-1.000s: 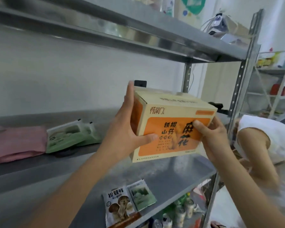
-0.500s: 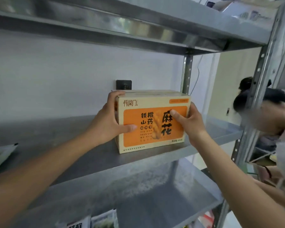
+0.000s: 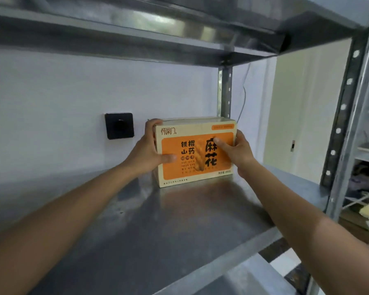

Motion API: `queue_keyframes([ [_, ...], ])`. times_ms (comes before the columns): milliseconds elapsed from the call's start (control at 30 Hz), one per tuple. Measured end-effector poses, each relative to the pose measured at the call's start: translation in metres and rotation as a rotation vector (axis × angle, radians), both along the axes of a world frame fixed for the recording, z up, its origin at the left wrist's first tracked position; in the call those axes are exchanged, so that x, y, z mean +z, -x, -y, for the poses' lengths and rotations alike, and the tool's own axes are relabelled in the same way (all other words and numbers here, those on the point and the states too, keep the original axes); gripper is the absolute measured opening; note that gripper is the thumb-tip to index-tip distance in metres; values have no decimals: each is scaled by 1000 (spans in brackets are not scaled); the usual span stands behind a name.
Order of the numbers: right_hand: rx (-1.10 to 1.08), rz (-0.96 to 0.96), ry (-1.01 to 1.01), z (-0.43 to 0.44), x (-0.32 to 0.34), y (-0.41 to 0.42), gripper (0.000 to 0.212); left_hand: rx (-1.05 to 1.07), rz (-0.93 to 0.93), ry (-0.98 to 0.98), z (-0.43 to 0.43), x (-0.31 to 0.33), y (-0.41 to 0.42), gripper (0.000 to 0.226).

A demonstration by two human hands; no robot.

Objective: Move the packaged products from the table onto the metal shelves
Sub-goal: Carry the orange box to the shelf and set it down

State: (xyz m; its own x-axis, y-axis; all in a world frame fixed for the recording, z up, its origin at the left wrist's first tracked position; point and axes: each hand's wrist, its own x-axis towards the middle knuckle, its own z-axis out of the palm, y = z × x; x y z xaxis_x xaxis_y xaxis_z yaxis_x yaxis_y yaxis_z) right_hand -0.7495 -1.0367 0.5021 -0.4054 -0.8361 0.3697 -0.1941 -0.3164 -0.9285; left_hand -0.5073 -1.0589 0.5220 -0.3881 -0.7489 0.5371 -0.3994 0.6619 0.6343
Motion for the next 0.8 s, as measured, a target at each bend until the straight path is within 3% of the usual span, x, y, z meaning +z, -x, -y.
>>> queue_keyframes([
  [367, 3, -27, -112, 72, 0, 49, 52, 116, -33, 8, 61, -5, 59, 86],
  [800, 27, 17, -109, 104, -2, 80, 51, 180, -59, -44, 83, -2, 96, 89],
])
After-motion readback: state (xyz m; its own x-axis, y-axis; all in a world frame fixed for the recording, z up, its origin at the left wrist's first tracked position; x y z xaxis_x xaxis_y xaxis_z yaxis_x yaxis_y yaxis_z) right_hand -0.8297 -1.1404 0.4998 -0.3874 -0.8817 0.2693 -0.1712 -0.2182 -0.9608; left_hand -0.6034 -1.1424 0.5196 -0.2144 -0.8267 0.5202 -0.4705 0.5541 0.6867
